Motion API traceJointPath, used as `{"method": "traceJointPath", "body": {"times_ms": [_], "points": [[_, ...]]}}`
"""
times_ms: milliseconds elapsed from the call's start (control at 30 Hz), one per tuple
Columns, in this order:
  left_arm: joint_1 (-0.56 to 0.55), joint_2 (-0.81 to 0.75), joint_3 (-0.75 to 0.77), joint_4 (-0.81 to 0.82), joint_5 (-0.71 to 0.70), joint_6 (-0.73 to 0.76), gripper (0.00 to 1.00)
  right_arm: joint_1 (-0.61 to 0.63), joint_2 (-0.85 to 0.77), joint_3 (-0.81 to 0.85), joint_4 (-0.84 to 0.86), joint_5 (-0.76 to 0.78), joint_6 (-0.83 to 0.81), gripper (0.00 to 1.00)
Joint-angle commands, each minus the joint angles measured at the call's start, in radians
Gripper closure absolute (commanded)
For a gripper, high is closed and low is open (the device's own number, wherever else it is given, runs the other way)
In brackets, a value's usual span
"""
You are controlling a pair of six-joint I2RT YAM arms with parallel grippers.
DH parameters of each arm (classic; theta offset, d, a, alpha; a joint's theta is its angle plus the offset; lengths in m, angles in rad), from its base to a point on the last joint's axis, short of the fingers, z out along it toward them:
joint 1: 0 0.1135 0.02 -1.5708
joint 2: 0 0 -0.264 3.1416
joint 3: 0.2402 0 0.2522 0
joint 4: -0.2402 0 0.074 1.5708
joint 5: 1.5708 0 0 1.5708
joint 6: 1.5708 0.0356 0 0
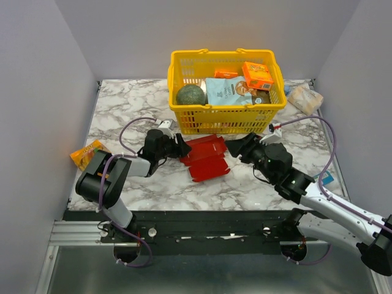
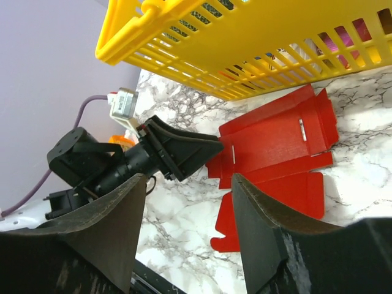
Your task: Fold the paper box
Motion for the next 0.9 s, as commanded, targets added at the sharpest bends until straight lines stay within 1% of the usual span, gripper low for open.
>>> {"method": "traceJointPath", "body": {"times_ms": [0,33,67,167,233,467,600,700,867], "points": [[0.007,0.021,0.029,-0.040,-0.050,0.013,0.34,-0.007,-0.050,-0.025,-0.070,-0.004,-0.054,0.33],[0.007,0.015,0.029,-0.049,-0.089,0.012,0.34,-0.007,-0.055,-0.028,-0.078,-0.003,-0.056,0.32],[0.007,0.012,0.024,-0.064,-0.115,0.012,0.29,-0.007,-0.058,-0.028,-0.082,-0.001,-0.056,0.32],[0.007,-0.010,0.017,-0.092,-0.185,0.013,0.25,-0.007,-0.062,-0.028,-0.090,-0.004,-0.059,0.32],[0.009,-0.025,0.012,-0.100,-0.205,0.010,0.22,-0.007,-0.058,-0.028,-0.092,-0.006,-0.060,0.32],[0.010,-0.116,-0.013,-0.077,-0.195,-0.005,0.16,-0.007,-0.026,-0.013,-0.092,-0.030,-0.065,0.32],[0.021,-0.163,-0.003,-0.127,-0.195,0.012,0.13,-0.007,-0.006,-0.005,-0.092,-0.046,-0.068,0.31],[0.055,-0.153,0.015,-0.175,-0.186,0.010,0.13,-0.007,-0.002,0.000,-0.092,-0.058,-0.068,0.31],[0.099,-0.058,0.047,-0.187,-0.095,-0.031,0.14,-0.005,-0.009,0.009,-0.092,-0.063,-0.091,0.31]]}}
